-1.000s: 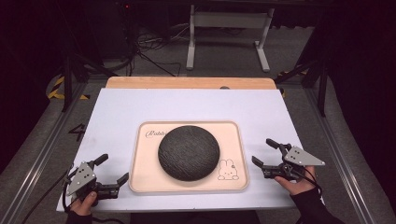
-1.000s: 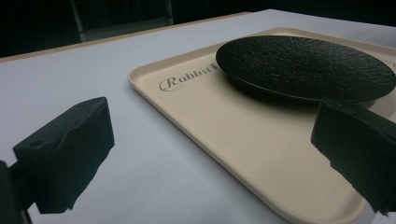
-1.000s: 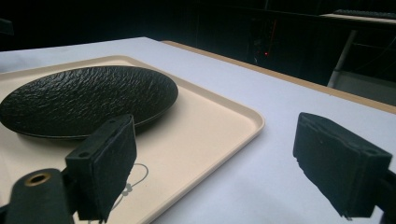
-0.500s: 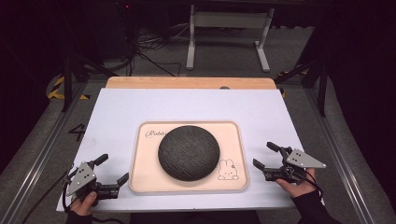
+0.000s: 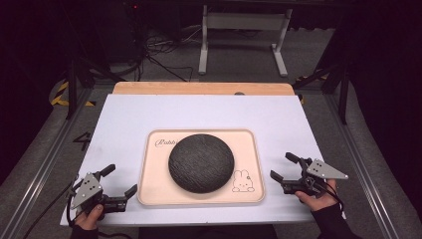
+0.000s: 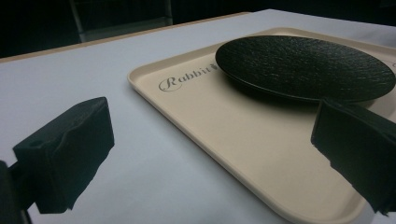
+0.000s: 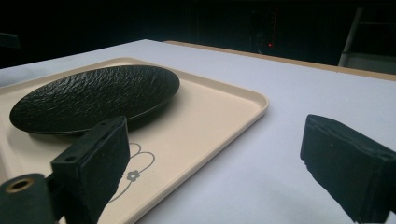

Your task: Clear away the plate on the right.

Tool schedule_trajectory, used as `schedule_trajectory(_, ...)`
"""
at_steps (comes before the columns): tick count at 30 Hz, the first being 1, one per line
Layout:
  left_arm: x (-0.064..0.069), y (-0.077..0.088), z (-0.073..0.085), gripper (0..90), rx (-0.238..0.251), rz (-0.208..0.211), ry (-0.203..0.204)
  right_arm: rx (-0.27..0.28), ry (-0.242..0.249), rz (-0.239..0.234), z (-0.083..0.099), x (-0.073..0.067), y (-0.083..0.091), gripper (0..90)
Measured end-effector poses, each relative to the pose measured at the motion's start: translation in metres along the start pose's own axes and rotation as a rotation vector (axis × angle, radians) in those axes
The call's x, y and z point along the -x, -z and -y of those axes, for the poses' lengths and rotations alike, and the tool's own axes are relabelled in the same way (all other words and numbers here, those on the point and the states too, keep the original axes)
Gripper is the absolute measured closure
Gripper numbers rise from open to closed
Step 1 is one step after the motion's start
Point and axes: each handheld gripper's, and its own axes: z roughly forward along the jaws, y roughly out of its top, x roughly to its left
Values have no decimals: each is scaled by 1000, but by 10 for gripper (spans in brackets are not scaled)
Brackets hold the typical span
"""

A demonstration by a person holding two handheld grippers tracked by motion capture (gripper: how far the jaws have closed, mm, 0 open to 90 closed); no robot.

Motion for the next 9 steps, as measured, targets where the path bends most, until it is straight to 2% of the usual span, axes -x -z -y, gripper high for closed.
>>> schedule_trajectory(3, 0, 0, 0, 1, -2, 1, -1, -7, -13, -2, 0, 2, -1, 43)
schedule_trajectory(9, 0, 0, 0, 1, 1, 1, -1, -11, 3, -2, 0, 0, -1, 40)
